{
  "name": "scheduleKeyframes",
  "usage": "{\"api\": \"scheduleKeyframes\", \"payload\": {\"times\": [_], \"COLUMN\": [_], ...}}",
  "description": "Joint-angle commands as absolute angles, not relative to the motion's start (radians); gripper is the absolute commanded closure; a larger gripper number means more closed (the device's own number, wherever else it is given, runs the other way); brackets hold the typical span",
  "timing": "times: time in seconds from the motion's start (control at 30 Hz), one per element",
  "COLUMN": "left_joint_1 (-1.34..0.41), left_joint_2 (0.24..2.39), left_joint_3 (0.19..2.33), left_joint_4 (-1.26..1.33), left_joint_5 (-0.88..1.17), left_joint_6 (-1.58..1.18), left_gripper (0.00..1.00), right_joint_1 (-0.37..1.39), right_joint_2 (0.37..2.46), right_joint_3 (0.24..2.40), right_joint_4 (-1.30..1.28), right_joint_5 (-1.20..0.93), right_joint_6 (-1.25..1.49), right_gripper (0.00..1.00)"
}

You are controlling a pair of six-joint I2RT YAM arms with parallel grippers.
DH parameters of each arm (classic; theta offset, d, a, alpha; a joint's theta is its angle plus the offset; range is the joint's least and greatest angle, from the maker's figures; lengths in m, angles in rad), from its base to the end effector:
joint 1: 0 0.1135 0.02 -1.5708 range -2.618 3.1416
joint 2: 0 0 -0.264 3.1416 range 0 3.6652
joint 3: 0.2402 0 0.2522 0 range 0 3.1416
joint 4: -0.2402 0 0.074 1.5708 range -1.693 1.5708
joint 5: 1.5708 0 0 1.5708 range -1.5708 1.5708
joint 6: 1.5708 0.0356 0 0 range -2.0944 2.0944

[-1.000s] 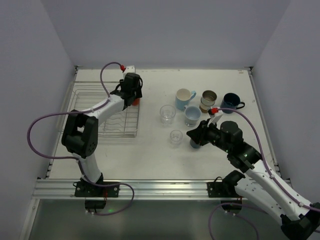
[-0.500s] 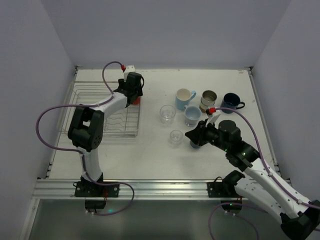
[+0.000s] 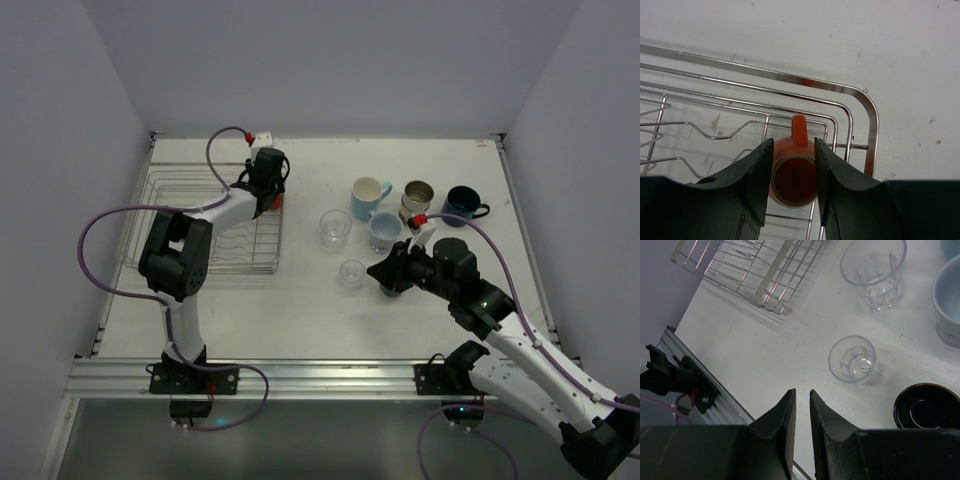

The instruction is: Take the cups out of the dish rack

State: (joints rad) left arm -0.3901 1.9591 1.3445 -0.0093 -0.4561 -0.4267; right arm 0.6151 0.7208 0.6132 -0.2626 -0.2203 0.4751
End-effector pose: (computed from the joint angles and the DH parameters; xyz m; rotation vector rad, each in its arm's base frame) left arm 0.4135 -0.1531 0.2037 -0.2892 2.1032 0.0201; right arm 0.1368 0.1062 0.2817 -0.2973 2.0277 0.9186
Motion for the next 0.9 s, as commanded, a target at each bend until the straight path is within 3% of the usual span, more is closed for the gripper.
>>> {"api": "scheduleKeyframes", "payload": {"times": [0.0,0.27,0.53,0.67,0.87], "left_joint_1": [-0.391,-0.387,-0.385,-0.385,-0.387], "left_joint_2": [1.931,1.862,1.839,1.807,1.775], "left_joint_3": [1.316,1.295,1.273,1.235,1.213], "left_joint_4": [-0.031,-0.064,-0.112,-0.098,-0.097], "left_joint_5": [-0.471,-0.439,-0.514,-0.495,-0.420], "left_joint_6": [-0.423,-0.451,-0.417,-0.417,-0.420], "left_gripper": [0.59,0.52,0.59,0.33,0.18], "right_joint_1": [0.617,0.618,0.623,0.623,0.632], "right_joint_2": [0.724,0.758,0.795,0.801,0.816], "right_joint_3": [0.675,0.724,0.750,0.755,0.746], "right_joint_4": [-0.238,-0.271,-0.288,-0.291,-0.291], "right_joint_5": [-0.244,-0.224,-0.198,-0.189,-0.196], "right_joint_6": [0.491,0.500,0.517,0.523,0.534], "right_gripper": [0.80,0.80,0.80,0.80,0.80]}}
